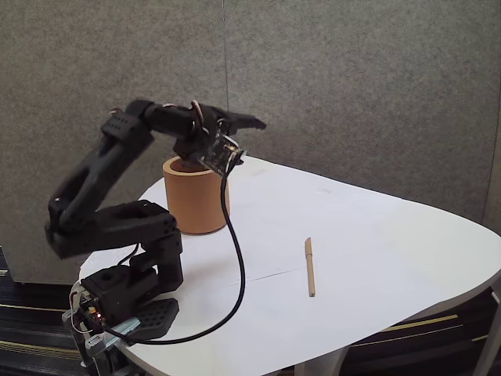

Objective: Grab the pen and put it in the pen holder.

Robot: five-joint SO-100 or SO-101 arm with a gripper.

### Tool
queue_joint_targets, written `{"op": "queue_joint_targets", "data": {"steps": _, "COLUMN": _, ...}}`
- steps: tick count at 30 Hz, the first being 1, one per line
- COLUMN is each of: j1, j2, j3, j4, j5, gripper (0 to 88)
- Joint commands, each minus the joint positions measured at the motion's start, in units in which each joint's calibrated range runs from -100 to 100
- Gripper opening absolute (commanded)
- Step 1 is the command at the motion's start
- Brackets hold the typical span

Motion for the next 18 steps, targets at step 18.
{"op": "queue_joint_targets", "data": {"steps": 18, "j1": 13.94, "j2": 65.60, "j3": -32.67, "j4": -0.59, "j5": -3.11, "gripper": 33.0}}
